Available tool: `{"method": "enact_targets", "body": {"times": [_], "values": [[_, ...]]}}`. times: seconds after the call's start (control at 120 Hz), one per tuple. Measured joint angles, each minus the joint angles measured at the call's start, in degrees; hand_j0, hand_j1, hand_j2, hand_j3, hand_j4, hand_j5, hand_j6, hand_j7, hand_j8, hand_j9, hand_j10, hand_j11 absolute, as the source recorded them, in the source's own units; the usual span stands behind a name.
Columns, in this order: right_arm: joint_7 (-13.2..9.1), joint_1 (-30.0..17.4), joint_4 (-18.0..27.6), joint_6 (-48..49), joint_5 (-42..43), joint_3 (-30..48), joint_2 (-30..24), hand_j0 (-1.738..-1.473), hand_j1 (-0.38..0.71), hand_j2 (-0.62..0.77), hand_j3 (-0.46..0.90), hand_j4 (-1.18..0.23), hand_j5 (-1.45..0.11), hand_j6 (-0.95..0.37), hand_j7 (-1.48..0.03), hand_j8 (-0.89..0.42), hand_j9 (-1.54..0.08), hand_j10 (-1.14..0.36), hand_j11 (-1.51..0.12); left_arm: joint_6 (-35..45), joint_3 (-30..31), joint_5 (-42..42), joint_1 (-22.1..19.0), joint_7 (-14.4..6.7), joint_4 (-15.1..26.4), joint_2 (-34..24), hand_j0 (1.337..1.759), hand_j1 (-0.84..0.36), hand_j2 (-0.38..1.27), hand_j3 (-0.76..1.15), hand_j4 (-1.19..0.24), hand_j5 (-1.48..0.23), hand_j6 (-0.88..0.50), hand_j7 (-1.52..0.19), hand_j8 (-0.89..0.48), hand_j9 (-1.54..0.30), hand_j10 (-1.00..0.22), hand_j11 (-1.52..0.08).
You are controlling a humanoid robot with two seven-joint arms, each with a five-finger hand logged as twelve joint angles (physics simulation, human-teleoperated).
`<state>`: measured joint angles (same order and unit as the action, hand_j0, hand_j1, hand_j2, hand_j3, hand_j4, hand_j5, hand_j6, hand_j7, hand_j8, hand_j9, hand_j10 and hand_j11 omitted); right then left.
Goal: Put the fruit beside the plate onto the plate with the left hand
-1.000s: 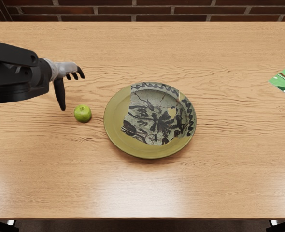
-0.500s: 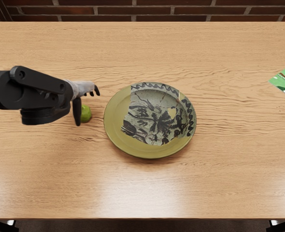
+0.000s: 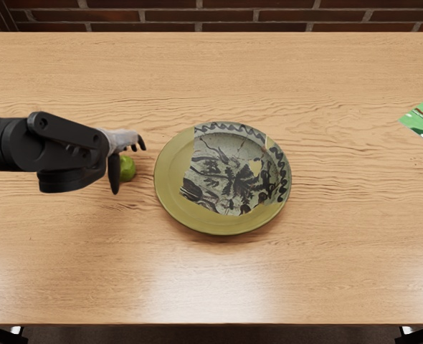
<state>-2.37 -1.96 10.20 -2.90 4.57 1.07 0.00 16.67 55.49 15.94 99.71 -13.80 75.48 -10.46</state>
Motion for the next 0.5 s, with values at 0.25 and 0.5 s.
{"method": "enact_targets", "body": {"times": [0.25,0.5], "values": [[0.0,0.0,0.0,0.0,0.0,0.0,0.0,-1.658,-0.32,-0.01,0.0,-0.03,-0.03,-0.03,-0.03,-0.03,-0.03,-0.03,-0.03,0.2,0.1,0.0,-0.9,0.0,-1.8,0.1,1.658,0.04,0.05,0.0,-0.25,-0.33,-0.26,-0.33,-0.26,-0.33,-0.25,-0.33],[0.0,0.0,0.0,0.0,0.0,0.0,0.0,-1.658,-0.32,-0.01,0.0,-0.03,-0.03,-0.03,-0.03,-0.03,-0.03,-0.03,-0.03,0.3,0.0,0.1,-1.9,0.2,-4.0,1.0,1.658,-0.03,0.06,0.0,-0.32,-0.41,-0.32,-0.41,-0.32,-0.41,-0.32,-0.41]]}}
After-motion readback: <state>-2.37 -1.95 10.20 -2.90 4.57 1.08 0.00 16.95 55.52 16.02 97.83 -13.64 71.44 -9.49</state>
